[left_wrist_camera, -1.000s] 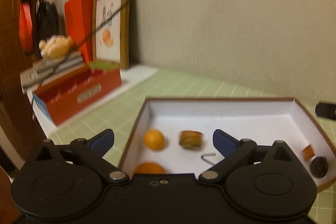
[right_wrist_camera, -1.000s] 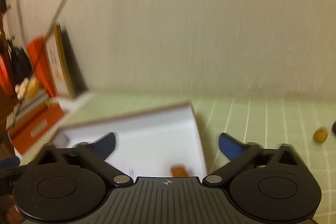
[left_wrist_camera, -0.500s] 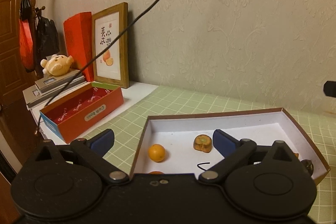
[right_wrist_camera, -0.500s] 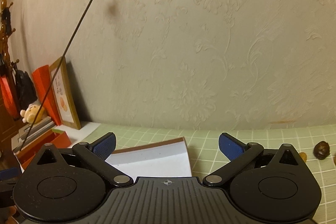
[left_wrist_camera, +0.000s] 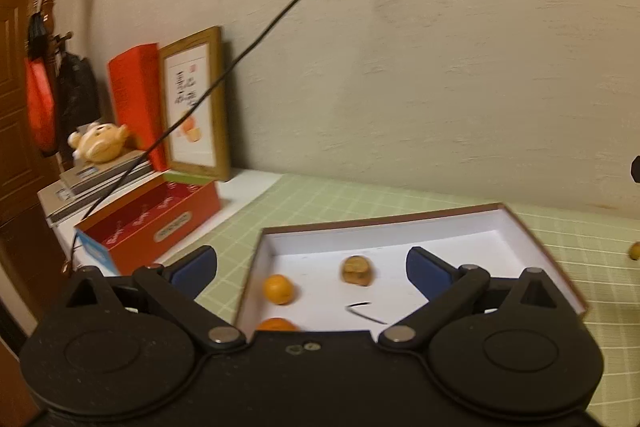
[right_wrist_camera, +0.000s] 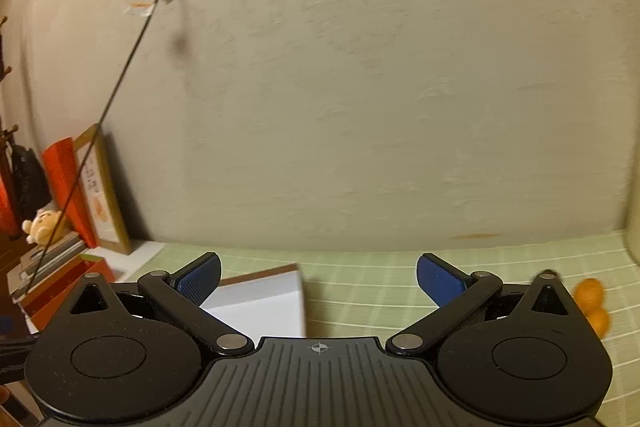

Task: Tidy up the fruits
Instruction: 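Move both open tools back toward the remaining fruits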

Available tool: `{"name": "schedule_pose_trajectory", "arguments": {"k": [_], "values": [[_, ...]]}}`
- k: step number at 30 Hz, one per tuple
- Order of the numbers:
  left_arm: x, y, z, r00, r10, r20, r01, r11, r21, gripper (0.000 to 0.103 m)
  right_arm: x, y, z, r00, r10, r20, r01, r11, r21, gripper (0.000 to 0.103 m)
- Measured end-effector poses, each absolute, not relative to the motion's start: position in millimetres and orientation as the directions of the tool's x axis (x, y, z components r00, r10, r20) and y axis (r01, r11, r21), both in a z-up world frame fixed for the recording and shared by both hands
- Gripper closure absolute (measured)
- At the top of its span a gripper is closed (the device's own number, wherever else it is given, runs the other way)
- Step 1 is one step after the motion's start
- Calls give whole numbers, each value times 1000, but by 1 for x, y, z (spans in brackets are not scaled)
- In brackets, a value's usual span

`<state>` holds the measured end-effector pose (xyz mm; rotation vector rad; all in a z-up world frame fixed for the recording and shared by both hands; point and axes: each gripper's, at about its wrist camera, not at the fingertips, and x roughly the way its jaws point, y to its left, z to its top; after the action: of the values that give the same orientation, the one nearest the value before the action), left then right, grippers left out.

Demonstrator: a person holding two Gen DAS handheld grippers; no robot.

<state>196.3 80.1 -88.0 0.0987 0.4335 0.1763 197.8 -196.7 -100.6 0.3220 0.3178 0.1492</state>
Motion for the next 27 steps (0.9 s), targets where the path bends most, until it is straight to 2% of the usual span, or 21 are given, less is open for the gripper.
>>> {"name": "schedule_pose_trajectory", "arguments": {"k": [9, 18, 24, 25, 26, 27], "values": [[199, 11, -97, 909, 33, -416, 25, 991, 133, 9, 170, -272, -107, 953, 54, -299, 42, 952, 305, 0], [205, -59, -116, 890, -101, -445, 182, 973, 143, 14, 165, -343, -135, 909, -42, -414, 186, 931, 313, 0], [213, -93, -126, 869, -164, -467, 251, 959, 131, 17, 163, -362, -147, 887, -108, -449, 242, 937, 253, 0], [215, -99, -128, 865, -173, -471, 263, 956, 132, 20, 165, -365, -150, 882, -103, -460, 243, 936, 256, 1], [217, -105, -131, 859, -181, -479, 276, 952, 135, 25, 165, -367, -151, 882, -97, -462, 239, 936, 259, 14], [221, -110, -134, 851, -188, -491, 288, 948, 138, 29, 168, -366, -151, 880, -96, -465, 236, 938, 253, 22]]}}
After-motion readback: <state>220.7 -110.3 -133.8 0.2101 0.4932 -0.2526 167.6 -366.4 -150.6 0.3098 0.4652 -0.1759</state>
